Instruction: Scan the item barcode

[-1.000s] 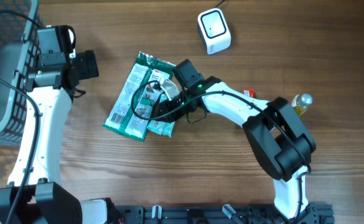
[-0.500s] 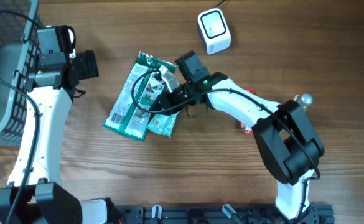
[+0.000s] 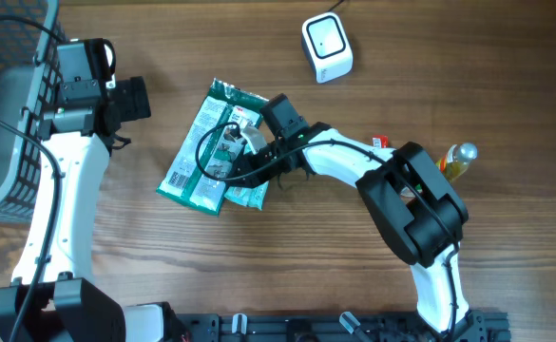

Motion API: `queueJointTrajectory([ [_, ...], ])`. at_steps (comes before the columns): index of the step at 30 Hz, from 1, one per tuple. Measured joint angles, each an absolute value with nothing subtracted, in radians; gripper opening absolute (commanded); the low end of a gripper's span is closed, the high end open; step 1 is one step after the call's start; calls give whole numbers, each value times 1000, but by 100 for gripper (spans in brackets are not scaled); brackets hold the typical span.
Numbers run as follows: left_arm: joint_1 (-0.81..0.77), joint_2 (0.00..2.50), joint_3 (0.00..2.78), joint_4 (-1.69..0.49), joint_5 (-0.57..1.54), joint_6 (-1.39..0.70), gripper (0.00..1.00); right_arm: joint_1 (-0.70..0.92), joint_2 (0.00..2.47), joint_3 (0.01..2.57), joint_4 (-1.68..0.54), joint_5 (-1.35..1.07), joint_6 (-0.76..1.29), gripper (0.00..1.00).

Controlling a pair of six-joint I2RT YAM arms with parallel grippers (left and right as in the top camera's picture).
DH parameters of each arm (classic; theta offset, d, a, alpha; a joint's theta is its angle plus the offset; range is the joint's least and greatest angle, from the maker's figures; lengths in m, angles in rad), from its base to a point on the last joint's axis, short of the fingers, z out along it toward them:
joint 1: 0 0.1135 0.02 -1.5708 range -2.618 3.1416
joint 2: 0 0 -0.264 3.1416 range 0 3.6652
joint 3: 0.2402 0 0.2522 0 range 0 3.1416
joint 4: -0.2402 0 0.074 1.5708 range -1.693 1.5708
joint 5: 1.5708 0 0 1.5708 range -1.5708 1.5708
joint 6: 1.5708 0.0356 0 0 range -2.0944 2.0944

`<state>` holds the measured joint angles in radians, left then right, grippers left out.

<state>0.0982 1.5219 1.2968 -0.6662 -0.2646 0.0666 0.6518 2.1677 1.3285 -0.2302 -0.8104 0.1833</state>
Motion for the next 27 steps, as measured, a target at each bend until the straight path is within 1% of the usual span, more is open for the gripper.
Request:
queueJointTrajectory([
  [5,98,1522,1297,-667,-265,67,100,649,2140,1328,-236,-807,195,27],
  [6,98,1522,1297,-666,-265,67,100,649,2087,1328,-258,-801,199,31],
  [8,98,1522,1297,-667,-265,67,100,646,1988,1328,-273,-774,202,34],
  [11,98,1522,1297,-666,-265,67,100,645,1918,1329,-276,-663,205,37],
  [17,98,1522,1297,-667,-265,67,99,645,1924,1330,-287,-399,205,39],
  [23,98,1522,1297,-667,-265,67,100,645,2012,1330,-289,-267,205,40],
  [25,98,1522,1297,-667,-265,67,100,645,2038,1330,-302,-253,205,39],
  [27,98,1522,1297,-667,-265,67,100,645,2051,1330,-331,-242,206,36],
])
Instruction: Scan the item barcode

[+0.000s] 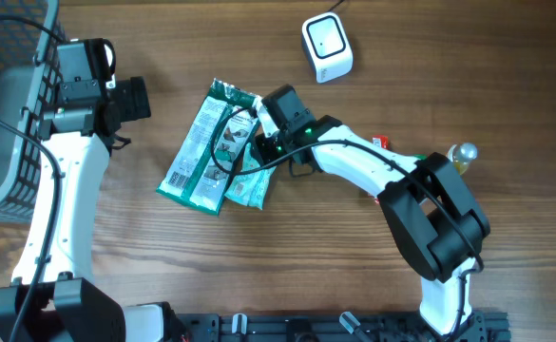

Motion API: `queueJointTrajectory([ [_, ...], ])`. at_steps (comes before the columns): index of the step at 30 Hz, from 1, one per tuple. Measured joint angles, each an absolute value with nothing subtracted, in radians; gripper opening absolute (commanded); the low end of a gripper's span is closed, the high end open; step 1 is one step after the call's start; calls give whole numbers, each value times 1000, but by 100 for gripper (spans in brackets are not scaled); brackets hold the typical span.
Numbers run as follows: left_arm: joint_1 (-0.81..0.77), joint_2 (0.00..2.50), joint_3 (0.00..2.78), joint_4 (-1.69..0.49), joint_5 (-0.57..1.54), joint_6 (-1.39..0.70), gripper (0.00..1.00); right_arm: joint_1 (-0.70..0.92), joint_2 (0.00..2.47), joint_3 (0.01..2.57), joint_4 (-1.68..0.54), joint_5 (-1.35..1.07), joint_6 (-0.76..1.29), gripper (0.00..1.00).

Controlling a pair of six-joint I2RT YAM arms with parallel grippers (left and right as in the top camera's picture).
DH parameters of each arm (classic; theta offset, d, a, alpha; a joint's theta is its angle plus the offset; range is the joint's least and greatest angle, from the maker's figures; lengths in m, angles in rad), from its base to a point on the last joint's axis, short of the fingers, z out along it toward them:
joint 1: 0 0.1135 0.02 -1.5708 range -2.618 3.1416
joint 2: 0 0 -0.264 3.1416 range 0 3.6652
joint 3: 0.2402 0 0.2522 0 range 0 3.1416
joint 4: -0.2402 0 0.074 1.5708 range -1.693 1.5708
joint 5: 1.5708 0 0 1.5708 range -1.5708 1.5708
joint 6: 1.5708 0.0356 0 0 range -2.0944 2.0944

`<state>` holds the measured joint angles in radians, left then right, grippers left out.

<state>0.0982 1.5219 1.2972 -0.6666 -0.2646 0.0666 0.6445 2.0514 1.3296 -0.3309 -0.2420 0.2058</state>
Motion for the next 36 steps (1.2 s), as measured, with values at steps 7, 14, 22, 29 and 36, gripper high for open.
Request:
queueJointTrajectory([
  [7,98,1522,1297,-667,-265,67,100,645,2038,1348,-589,-235,289,36],
  [14,98,1522,1297,-667,-265,67,100,645,1870,1329,-693,-192,314,51],
  [22,98,1522,1297,-667,-265,67,100,624,1840,1329,-693,-132,313,50],
  [29,98,1522,1297,-666,-265,67,100,622,1917,1329,-698,-197,313,46],
  [36,98,1522,1297,-667,-265,67,100,622,1971,1326,-713,-254,313,44],
])
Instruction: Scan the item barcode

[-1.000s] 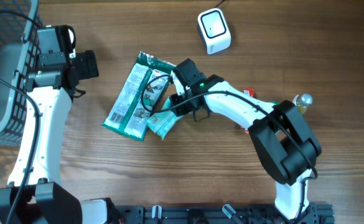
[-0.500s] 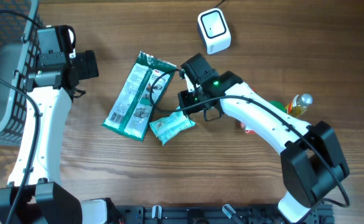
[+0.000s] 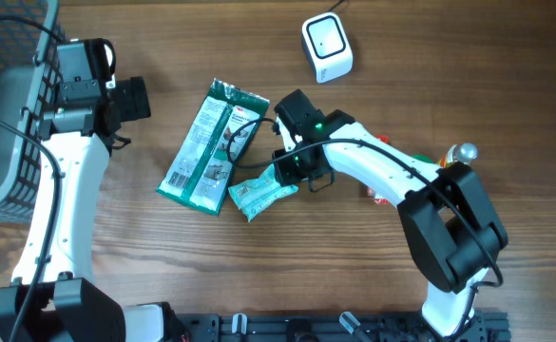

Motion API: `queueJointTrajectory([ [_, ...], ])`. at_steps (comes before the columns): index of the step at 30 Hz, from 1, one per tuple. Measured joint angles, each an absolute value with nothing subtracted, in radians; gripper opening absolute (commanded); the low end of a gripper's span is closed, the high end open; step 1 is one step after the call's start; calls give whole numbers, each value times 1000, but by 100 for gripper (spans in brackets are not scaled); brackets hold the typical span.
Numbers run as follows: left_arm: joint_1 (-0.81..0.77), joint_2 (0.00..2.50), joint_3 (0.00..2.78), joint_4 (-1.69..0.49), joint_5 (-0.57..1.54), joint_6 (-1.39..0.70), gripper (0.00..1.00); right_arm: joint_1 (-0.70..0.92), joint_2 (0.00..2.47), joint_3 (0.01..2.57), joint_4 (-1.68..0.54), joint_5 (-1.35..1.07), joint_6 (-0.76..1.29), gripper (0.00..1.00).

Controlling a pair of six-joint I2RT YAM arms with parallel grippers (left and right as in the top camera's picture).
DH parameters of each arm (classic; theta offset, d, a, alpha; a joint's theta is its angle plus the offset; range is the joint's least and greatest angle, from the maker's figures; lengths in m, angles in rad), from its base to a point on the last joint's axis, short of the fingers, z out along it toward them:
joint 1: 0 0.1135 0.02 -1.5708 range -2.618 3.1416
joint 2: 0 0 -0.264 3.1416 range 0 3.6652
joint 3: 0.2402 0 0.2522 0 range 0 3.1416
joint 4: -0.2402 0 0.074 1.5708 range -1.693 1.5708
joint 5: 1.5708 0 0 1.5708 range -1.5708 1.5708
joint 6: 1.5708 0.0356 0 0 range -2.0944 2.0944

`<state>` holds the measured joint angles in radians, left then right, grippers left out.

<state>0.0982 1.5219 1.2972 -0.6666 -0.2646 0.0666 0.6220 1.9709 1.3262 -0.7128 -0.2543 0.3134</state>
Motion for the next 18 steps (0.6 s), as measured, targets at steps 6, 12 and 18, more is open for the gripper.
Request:
queueJointTrajectory([
  [6,98,1522,1297,-667,-265,67,100,622,1975,1296,-712,-295,314,45],
  [12,98,1522,1297,-667,-265,67,100,622,1975,1255,-630,-316,309,27],
  [18,98,1522,1297,-667,-265,67,100,612,1975,1252,-604,-391,279,12],
])
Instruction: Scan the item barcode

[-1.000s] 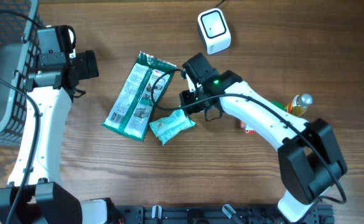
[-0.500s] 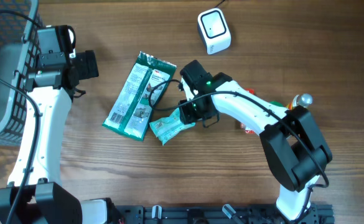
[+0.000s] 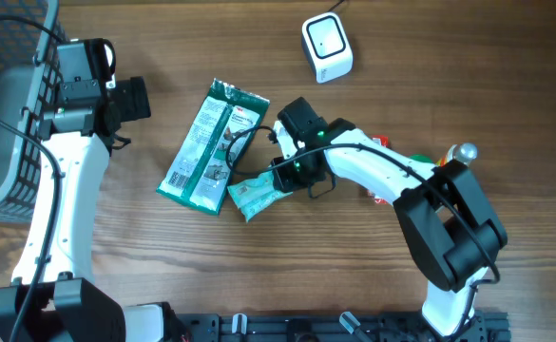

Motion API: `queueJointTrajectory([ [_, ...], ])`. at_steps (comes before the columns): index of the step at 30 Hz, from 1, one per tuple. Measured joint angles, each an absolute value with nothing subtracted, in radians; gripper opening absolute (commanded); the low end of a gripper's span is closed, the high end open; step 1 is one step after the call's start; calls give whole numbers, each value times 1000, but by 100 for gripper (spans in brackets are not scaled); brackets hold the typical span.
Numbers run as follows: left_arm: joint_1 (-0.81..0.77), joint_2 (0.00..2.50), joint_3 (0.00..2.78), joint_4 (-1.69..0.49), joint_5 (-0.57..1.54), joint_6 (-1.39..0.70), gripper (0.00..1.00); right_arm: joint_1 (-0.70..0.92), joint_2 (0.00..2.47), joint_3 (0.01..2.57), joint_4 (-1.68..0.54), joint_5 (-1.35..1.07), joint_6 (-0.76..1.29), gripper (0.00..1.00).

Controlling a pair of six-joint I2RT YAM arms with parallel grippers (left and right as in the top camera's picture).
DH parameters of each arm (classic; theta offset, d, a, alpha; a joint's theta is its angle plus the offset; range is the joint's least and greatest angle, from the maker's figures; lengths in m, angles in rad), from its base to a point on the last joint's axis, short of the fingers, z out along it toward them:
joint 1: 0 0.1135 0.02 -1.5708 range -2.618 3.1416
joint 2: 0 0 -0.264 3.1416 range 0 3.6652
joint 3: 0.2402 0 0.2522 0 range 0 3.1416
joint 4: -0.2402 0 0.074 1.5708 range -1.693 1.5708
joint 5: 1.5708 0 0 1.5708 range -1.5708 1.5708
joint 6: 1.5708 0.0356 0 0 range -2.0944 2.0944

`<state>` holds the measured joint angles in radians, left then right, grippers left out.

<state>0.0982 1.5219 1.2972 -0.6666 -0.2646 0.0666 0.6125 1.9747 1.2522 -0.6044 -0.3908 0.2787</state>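
A white barcode scanner [image 3: 327, 47] stands at the back of the table. A large green packet [image 3: 206, 147] lies flat left of centre, its barcode end towards the front left. A smaller green packet [image 3: 257, 196] lies crumpled and askew at the large packet's front right corner. My right gripper [image 3: 287, 179] is at the small packet's right end and looks shut on it; the wrist hides the fingers. My left gripper [image 3: 133, 100] hovers at the far left, away from both packets, and its jaws cannot be made out.
A grey mesh basket [image 3: 2, 114] fills the far left edge. Behind my right arm at the right sit a small bottle [image 3: 462, 154] and a red item [image 3: 380, 142]. A black cable loops over the large packet.
My right wrist has shifted slightly to the left. The small green packet has barely moved. The left arm is where it was.
My right gripper was first down on the two overlapping packets, the small one tucked beside the large one. Then it stood at their upper right edge. Later the small packet was turned and pulled out to the right front of the large one, where it remains.
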Motion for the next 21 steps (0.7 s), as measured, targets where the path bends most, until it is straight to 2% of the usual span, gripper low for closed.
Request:
queueJointTrajectory([
  [4,98,1522,1297,-667,-265,67,100,586,1925,1244,-605,-411,203,4],
  [11,98,1522,1297,-667,-265,67,100,573,1746,1243,-607,-411,-17,4],
  [21,98,1522,1297,-667,-265,67,100,573,1745,1243,-609,-411,-55,4],
])
